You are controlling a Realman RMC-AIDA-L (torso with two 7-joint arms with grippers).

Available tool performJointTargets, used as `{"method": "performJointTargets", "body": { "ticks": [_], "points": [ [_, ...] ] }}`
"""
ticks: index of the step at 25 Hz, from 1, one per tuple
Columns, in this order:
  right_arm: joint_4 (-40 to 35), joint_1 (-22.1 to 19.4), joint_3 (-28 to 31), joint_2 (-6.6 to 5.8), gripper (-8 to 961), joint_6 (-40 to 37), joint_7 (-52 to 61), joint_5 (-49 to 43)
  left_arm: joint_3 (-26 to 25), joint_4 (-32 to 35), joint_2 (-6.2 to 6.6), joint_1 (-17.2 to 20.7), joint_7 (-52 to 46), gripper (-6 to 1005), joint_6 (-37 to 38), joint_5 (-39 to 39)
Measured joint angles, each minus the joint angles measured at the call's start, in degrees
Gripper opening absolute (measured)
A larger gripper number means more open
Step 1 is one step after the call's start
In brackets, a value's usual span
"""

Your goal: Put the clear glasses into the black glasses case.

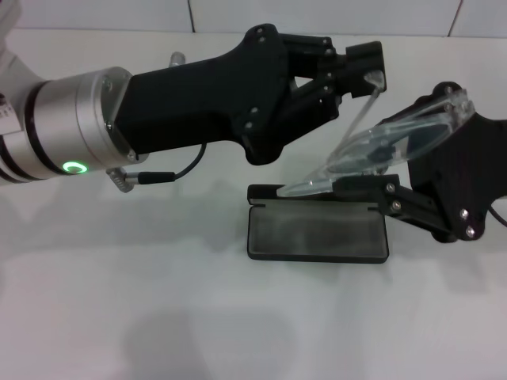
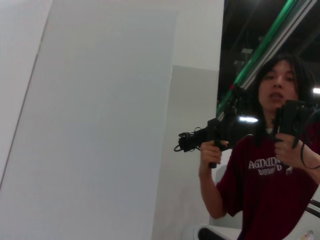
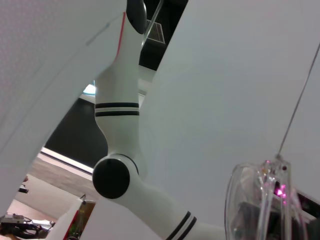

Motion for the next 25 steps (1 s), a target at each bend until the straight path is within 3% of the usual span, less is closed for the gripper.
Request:
{"method": "performJointTargets", "body": {
  "ticks": [25],
  "points": [
    [0.09, -0.05, 0.19, 0.12, 119, 3.02, -1.59, -0.46, -0.08, 0.33, 0.32, -0.21, -0.12, 66, 0.10, 0.42]
  ]
}}
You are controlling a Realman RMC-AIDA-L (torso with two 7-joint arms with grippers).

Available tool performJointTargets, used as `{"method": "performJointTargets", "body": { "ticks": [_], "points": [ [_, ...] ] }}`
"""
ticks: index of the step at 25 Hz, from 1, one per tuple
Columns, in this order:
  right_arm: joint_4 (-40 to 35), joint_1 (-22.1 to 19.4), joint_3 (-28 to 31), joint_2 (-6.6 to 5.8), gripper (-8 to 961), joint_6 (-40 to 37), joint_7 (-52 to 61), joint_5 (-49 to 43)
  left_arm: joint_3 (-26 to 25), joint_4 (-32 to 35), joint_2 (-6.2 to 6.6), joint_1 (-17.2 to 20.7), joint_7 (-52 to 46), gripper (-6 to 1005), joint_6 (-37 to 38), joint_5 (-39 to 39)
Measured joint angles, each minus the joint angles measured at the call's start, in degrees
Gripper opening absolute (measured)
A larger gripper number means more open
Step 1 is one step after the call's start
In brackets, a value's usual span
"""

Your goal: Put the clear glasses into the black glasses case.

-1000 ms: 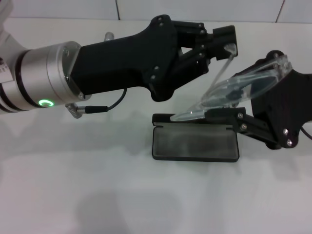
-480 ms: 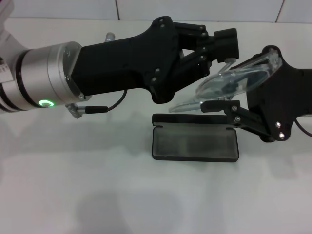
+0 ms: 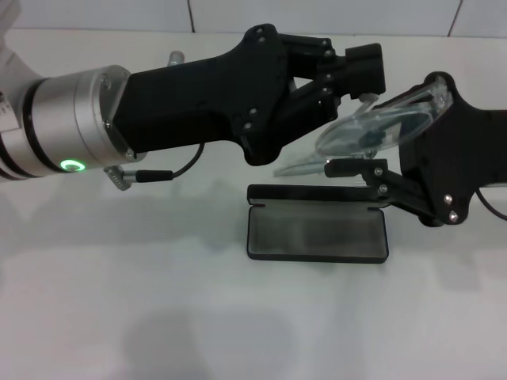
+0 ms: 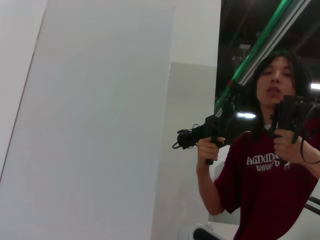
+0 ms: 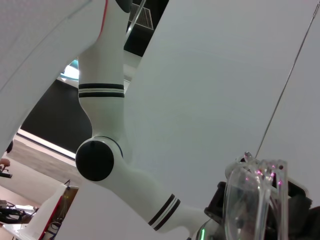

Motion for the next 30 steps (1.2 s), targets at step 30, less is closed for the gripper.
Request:
{"method": "performJointTargets", "body": {
  "ticks": [30],
  "points": [
    [-32.60, 27.17, -7.67, 0.09, 119, -9.01, 83.46, -55.61, -27.60, 12.51, 4.60, 18.40, -5.69, 65, 0.82, 11.94]
  ]
}}
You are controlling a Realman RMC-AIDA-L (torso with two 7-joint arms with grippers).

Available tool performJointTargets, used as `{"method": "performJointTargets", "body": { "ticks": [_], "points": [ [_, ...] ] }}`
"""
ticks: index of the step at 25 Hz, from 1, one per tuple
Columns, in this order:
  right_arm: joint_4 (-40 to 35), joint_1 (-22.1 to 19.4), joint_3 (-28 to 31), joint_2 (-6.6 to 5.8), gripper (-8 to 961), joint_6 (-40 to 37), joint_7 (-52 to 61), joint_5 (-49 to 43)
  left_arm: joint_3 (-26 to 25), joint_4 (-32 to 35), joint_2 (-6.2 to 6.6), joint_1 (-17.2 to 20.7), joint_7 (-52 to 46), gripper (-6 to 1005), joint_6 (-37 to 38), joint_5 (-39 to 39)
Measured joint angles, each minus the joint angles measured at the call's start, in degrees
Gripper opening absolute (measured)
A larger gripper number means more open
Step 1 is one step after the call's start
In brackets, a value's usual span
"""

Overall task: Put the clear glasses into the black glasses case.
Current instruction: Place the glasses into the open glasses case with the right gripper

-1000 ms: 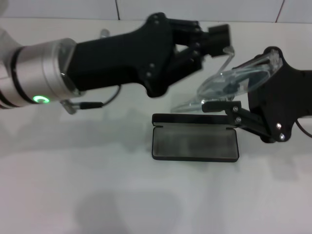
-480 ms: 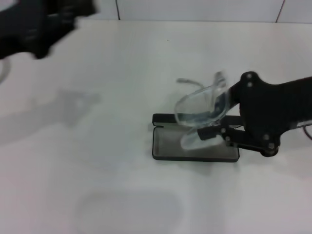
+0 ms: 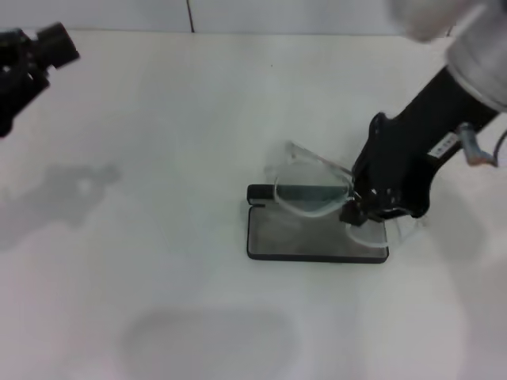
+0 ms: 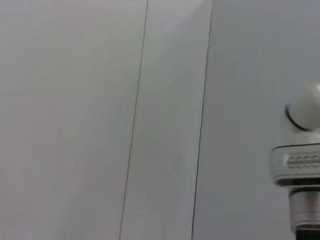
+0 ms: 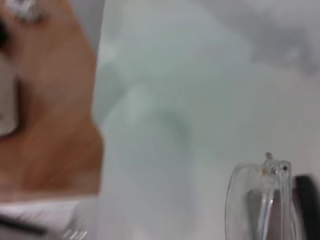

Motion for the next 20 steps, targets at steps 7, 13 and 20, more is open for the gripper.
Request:
{"method": "performJointTargets", "body": {
  "ticks": [7, 13, 20],
  "points": [
    [16.14, 10.14, -5.58, 0.24, 120, 1.20, -0.18, -3.46, -0.07, -1.56, -0.84, -0.30, 0.74, 65, 1.19, 1.21],
    [23.00, 12.47, -16.94, 0.43, 120, 10.15, -2.34, -3.72, -0.17, -4.03, -1.11, -1.12, 1.14, 65, 1.38, 1.44],
    [26.37, 12.48, -21.92, 0.47, 119, 15.52, -3.68, -3.34, -0.17, -8.22, -0.58, -3.64, 2.46, 65, 1.38, 1.64]
  ]
}}
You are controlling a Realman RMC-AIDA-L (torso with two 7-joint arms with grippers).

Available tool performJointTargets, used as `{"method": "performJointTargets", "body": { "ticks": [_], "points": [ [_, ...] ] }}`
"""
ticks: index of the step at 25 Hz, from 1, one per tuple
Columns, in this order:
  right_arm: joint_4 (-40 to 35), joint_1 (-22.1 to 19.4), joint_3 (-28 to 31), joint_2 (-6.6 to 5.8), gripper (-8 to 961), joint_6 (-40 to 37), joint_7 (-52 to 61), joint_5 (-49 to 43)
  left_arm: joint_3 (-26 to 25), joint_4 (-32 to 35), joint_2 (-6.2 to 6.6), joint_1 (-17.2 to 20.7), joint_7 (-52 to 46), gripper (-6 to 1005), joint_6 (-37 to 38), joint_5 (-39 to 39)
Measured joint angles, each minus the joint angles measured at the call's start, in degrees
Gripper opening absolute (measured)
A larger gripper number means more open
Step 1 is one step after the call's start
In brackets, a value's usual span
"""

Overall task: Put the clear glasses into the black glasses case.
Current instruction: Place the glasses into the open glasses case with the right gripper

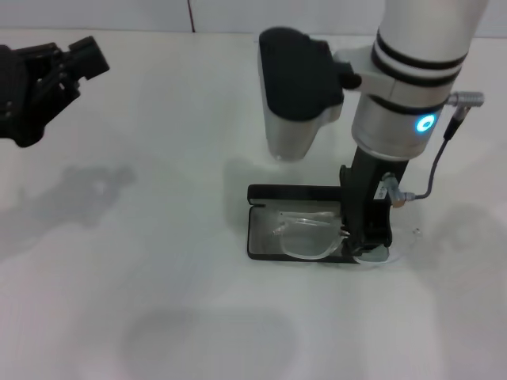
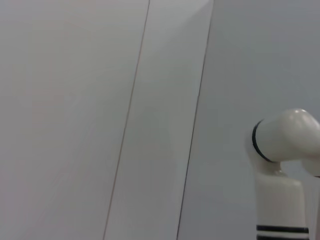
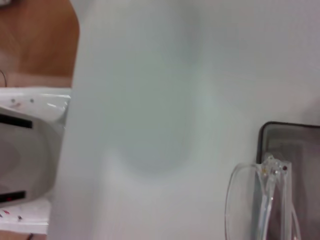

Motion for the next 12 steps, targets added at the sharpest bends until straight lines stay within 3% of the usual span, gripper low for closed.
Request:
{"method": "performJointTargets", "body": {
  "ticks": [12],
  "points": [
    [1.46, -0.38, -7.77, 0.00, 120, 8.15, -0.76, -0.56, 0.02, -0.64, -0.07, -1.12, 0.88, 64, 0.00, 1.63]
  ]
}}
